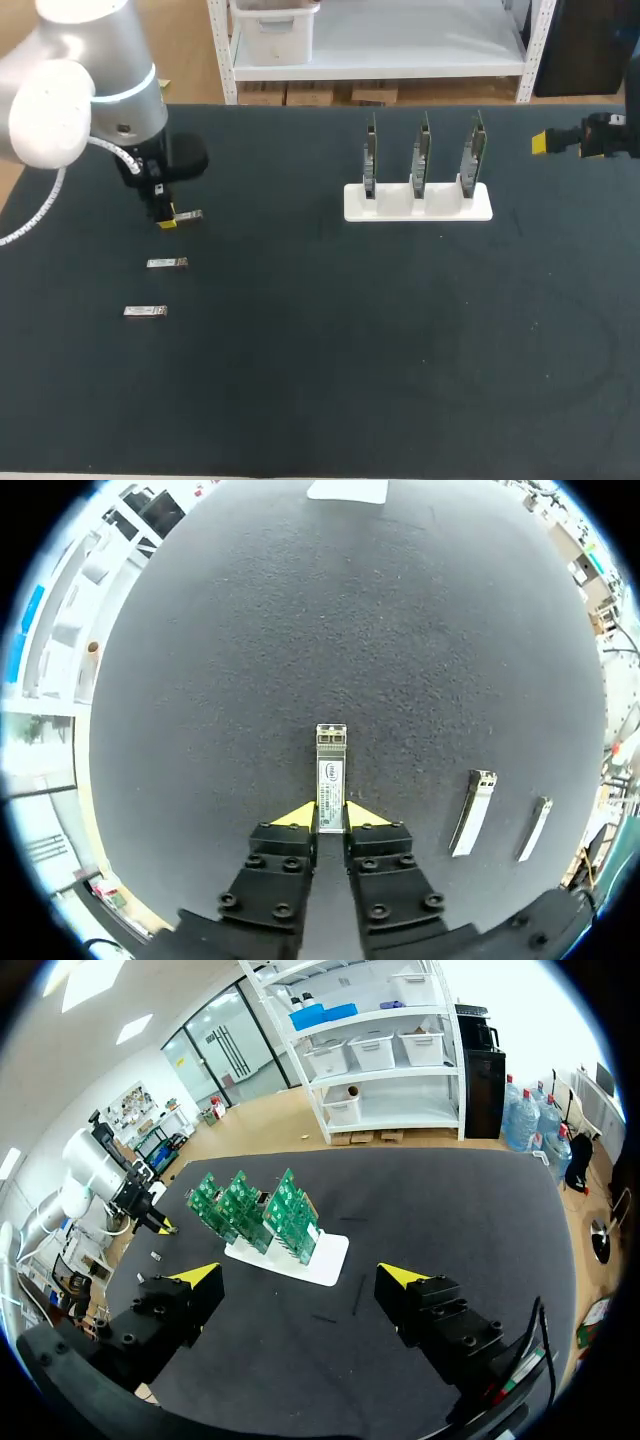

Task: Pick up the optical module with the left hand, and insert it into the network port with the right hand.

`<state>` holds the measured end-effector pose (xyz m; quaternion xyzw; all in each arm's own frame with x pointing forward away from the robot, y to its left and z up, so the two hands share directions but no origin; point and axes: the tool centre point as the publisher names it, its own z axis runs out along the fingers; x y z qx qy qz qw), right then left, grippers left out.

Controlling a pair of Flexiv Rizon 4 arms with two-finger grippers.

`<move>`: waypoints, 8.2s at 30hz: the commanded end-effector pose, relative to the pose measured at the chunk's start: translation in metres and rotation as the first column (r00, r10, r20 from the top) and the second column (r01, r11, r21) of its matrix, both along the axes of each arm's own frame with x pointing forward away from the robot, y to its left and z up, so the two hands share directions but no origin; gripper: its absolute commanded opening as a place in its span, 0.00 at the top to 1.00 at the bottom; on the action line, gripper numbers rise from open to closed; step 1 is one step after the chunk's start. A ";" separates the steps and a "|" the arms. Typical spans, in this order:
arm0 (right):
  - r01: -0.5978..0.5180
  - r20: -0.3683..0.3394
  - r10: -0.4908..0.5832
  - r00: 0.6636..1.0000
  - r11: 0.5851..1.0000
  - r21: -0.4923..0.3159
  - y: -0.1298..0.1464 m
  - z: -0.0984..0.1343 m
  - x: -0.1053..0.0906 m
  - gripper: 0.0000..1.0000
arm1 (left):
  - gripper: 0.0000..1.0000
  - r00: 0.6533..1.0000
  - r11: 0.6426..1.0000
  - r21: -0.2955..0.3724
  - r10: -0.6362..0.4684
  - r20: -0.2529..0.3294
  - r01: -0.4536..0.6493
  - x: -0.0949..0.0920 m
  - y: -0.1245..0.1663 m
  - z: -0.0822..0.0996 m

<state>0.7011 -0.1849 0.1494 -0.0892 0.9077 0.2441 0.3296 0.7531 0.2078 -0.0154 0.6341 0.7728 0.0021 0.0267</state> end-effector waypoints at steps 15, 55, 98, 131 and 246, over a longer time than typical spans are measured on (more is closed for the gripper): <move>0.003 0.000 -0.003 1.000 1.000 -0.002 0.000 0.001 -0.001 0.00 | 1.00 0.932 0.844 -0.481 0.337 0.135 -0.236 0.028 -0.011 0.093; 0.003 0.000 -0.003 1.000 1.000 -0.002 0.000 0.001 -0.001 0.00 | 1.00 0.979 0.406 -0.896 0.021 0.205 0.179 0.038 -0.205 0.216; 0.003 0.000 -0.003 1.000 1.000 -0.002 0.000 0.001 -0.001 0.00 | 1.00 0.973 0.171 -0.963 -0.138 0.184 0.207 0.032 -0.324 0.190; 0.003 0.000 -0.003 1.000 1.000 -0.002 0.000 0.001 -0.001 0.00 | 1.00 0.993 0.168 -0.980 -0.061 0.101 0.110 0.032 -0.320 0.169; -0.887 0.300 0.855 0.423 0.459 -0.056 0.181 0.036 0.082 0.00 | 1.00 0.998 0.174 -0.984 -0.039 0.040 0.046 0.029 -0.322 0.162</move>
